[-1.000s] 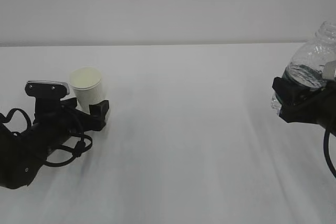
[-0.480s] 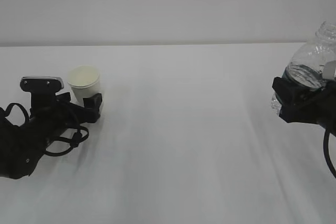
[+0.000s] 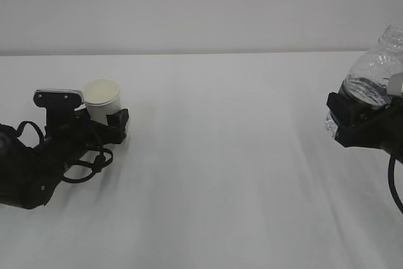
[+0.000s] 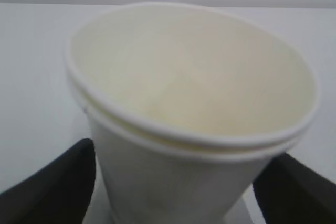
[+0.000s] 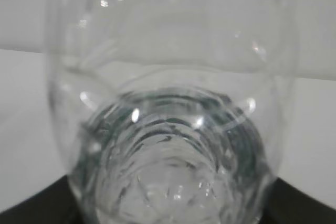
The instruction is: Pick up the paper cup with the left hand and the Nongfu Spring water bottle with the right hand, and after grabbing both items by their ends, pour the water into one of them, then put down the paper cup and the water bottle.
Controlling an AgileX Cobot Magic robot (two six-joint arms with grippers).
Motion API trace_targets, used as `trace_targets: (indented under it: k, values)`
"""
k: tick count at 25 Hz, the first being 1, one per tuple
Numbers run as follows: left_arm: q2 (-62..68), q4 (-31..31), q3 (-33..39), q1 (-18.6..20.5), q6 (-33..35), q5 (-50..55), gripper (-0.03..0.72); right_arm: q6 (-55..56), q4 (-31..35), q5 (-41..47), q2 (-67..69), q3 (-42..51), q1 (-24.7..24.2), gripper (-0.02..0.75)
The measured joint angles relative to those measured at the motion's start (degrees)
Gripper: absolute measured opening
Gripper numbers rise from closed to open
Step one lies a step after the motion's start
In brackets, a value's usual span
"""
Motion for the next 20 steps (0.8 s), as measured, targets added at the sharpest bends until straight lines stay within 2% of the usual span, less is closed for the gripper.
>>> trace_targets:
  k: [20]
  values:
    - [1.73,0.32,-3.05,1.05,-0.10,0.00,0.641,0.00,0.00,0.00,0.00,0.00,0.00,0.407]
